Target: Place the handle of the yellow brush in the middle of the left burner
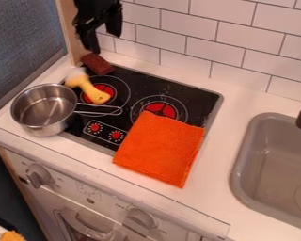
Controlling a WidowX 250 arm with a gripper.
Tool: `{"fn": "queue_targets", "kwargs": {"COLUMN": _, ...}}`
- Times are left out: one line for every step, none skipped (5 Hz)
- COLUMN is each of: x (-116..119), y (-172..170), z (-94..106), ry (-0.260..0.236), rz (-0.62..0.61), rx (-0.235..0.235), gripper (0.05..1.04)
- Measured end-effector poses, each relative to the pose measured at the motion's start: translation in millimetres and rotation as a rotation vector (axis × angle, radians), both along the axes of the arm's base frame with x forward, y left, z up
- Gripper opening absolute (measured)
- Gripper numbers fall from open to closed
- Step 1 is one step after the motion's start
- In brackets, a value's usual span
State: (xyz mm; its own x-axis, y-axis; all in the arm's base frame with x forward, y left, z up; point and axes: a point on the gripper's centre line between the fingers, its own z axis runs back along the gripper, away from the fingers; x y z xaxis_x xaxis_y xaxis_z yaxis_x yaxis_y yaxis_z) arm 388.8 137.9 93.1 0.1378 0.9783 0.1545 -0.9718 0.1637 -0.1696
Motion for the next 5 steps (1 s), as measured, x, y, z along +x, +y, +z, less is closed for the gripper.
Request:
{"fn": "queue_targets", "kwargs": {"x": -3.9, "y": -10.9, "z": 16.6, "ry": -0.026, "rz": -0.034, "rx": 0.005, "gripper": 1.001}}
{"fn": "queue_targets", "kwargs": {"x": -10.3, "y": -13.5, "z": 19.3, "ry": 0.007, "rz": -0.046, "rx": -0.004, "gripper": 1.001}}
{"fn": "queue_targets", "kwargs": {"x": -10.2, "y": -13.4, "z": 20.3, "ry": 0.006, "rz": -0.046, "rx": -0.003, "gripper": 1.001}}
{"fn": "queue_targets", "kwargs": {"x": -10.4, "y": -14.0, "z": 19.2, "ry": 0.008, "rz": -0.045, "rx": -0.007, "gripper": 1.001}}
{"fn": "queue_targets", "kwargs": {"x": -10.4, "y": -13.7, "z": 19.6, "ry": 0.008, "rz": -0.045, "rx": -0.005, "gripper": 1.001}}
